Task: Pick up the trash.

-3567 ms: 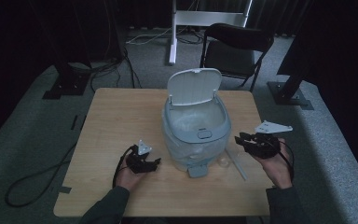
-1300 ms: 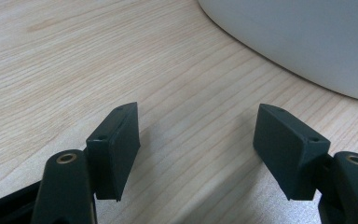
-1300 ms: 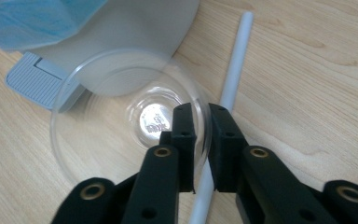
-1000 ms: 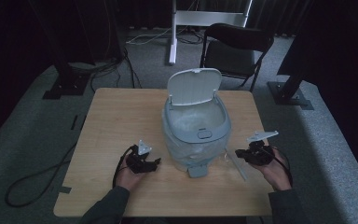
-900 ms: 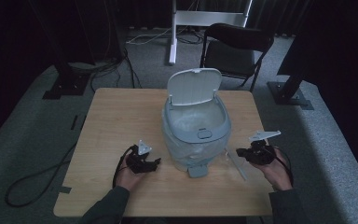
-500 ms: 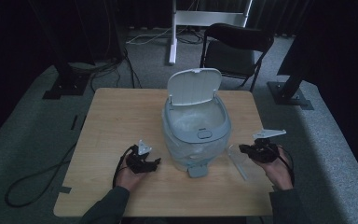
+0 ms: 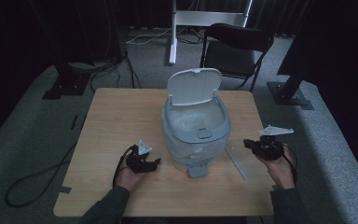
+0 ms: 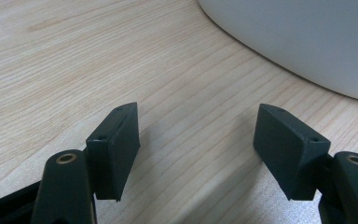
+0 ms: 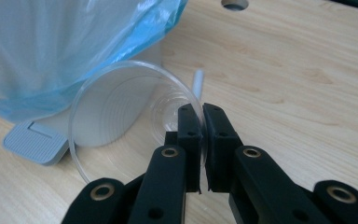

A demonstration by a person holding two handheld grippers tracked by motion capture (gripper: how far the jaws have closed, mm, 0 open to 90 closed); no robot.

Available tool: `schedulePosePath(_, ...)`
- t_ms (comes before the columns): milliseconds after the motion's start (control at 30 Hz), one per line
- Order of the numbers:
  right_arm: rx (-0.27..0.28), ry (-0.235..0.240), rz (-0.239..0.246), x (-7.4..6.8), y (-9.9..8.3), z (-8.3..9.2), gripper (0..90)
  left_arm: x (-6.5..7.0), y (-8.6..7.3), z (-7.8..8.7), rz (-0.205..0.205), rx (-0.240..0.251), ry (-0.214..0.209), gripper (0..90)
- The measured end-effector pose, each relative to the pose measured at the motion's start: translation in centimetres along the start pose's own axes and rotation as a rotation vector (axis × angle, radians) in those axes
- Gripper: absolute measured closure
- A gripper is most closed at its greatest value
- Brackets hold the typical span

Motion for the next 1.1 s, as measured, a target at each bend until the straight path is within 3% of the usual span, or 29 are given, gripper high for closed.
schedulePosePath(533, 0.104, -0.074, -0.016, 0.9, 2.0, 0.9, 86.0, 0.0, 0.0, 0.0, 0.0, 0.0, 0.0, 31.2)
schedulePosePath(1100, 0.183, -0.099, -0.01, 0.9, 4.3, 1.7, 86.0, 0.0, 0.0, 0.0, 0.002, 0.002, 0.0, 31.2)
Point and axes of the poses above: each handheld gripper's, and its own axes: z roughly backward along the jaws, y roughly out of its top, x roughly to its right, the point moved 10 cm from there along -z, roughly forward along the jaws, and after that the axes turned 14 degrees about x, right-handed, at the moved point
